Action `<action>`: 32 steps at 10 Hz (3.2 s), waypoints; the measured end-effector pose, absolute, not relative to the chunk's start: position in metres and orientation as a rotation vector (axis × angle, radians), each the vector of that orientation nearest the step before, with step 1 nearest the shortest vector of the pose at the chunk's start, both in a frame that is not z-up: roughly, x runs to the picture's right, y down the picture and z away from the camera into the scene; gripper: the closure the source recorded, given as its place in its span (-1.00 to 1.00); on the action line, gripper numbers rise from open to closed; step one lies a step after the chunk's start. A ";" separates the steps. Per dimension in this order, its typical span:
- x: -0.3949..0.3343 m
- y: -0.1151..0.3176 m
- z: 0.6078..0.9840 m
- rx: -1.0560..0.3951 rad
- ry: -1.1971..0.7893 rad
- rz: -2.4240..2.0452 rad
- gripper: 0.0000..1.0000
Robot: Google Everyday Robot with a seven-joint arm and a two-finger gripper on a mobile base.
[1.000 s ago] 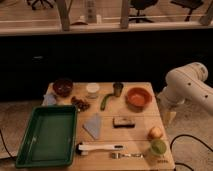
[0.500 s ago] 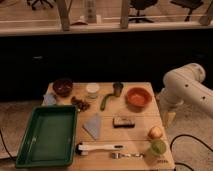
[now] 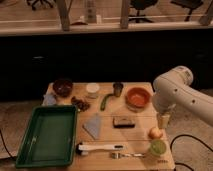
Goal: Place eraser in tray
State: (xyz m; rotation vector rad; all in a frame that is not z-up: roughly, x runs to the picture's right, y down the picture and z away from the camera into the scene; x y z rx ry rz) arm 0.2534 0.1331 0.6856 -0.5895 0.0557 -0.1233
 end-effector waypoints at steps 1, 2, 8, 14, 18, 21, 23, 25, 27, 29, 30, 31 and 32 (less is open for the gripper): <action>0.246 0.136 0.689 -0.591 0.054 -0.142 -0.60; 0.237 0.138 0.693 -0.593 0.050 -0.171 -0.60; 0.214 0.150 0.714 -0.599 0.009 -0.249 -0.60; 0.192 0.157 0.745 -0.597 -0.043 -0.290 -0.60; 0.179 0.162 0.766 -0.601 -0.074 -0.282 -0.60; 0.168 0.168 0.786 -0.600 -0.104 -0.271 -0.60; 0.165 0.170 0.793 -0.600 -0.117 -0.265 -0.60; 0.159 0.173 0.804 -0.602 -0.135 -0.268 -0.60; 0.156 0.177 0.812 -0.601 -0.147 -0.266 -0.60; 0.151 0.183 0.821 -0.604 -0.163 -0.251 -0.60; 0.147 0.185 0.826 -0.606 -0.171 -0.247 -0.60; 0.145 0.186 0.828 -0.606 -0.177 -0.246 -0.60; 0.146 0.188 0.831 -0.607 -0.182 -0.242 -0.60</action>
